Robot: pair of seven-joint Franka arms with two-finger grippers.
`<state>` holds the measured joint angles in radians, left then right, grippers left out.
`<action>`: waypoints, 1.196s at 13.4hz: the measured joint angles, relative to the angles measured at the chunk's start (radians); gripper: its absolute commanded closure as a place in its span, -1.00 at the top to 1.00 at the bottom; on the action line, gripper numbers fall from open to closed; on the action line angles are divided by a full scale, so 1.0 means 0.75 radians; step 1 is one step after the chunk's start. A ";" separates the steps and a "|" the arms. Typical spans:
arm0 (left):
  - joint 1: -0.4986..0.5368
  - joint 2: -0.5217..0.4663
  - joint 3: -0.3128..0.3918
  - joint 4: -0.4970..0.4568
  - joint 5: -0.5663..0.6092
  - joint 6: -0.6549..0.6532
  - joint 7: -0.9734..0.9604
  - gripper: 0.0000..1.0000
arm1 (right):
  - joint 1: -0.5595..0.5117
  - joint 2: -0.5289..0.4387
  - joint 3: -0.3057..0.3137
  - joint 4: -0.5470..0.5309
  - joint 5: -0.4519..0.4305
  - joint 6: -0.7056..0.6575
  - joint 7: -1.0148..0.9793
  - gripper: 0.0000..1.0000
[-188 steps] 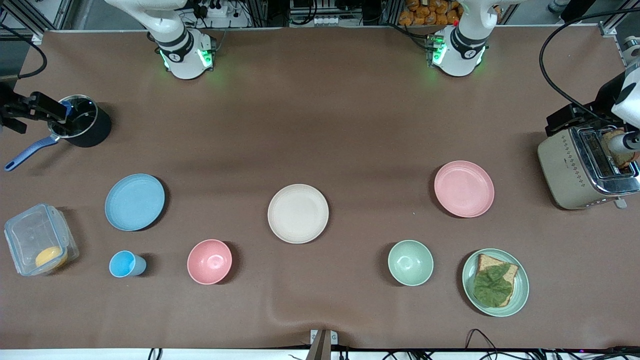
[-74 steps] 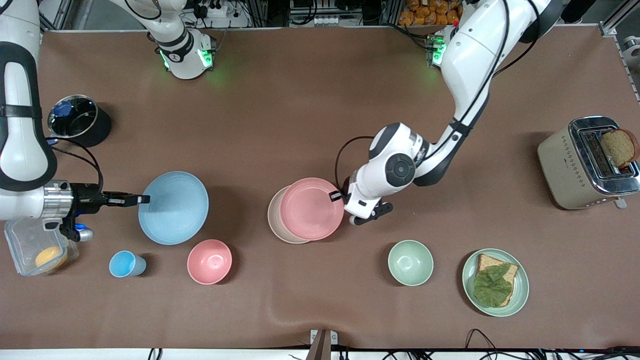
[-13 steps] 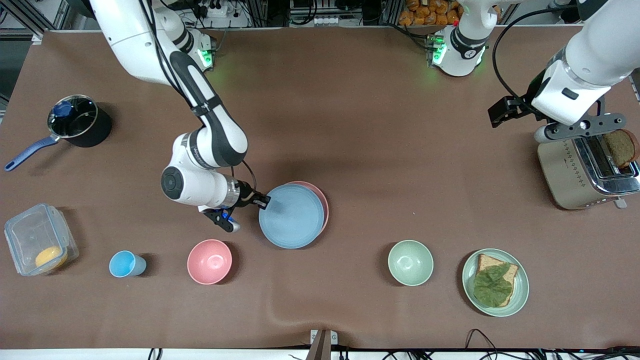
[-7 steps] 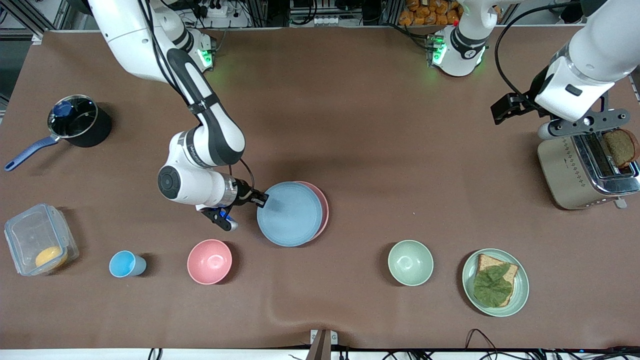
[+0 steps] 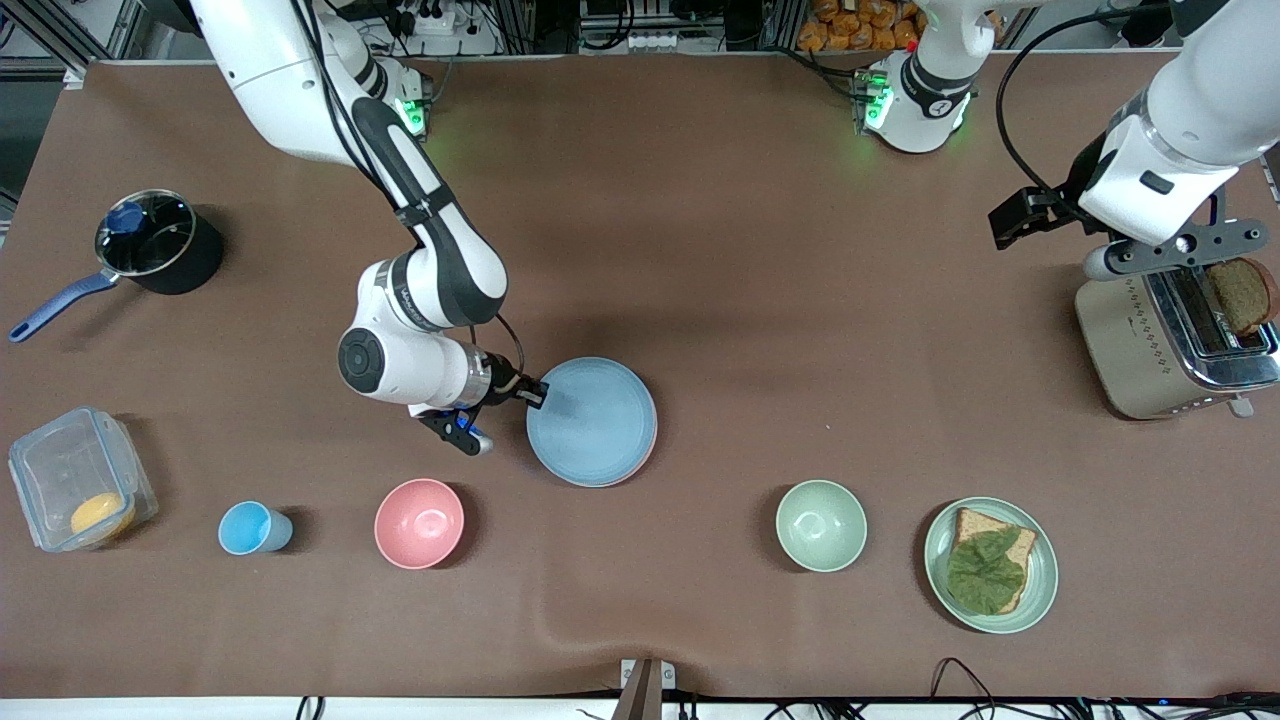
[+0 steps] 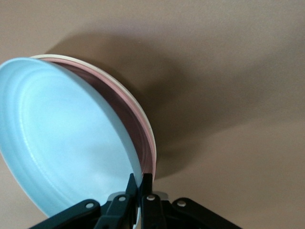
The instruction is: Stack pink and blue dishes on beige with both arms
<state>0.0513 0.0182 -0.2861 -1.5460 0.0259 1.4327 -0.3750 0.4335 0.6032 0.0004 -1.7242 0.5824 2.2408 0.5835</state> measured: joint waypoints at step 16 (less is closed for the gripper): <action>-0.001 -0.024 0.076 0.009 0.000 0.000 0.108 1.00 | -0.274 -0.475 -0.450 0.184 -0.511 -0.780 -0.827 1.00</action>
<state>0.0507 0.0000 -0.2290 -1.5393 0.0259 1.4329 -0.2938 0.2276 0.2472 -0.3374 -1.5862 0.1993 1.6555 -0.0365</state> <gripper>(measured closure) 0.000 0.000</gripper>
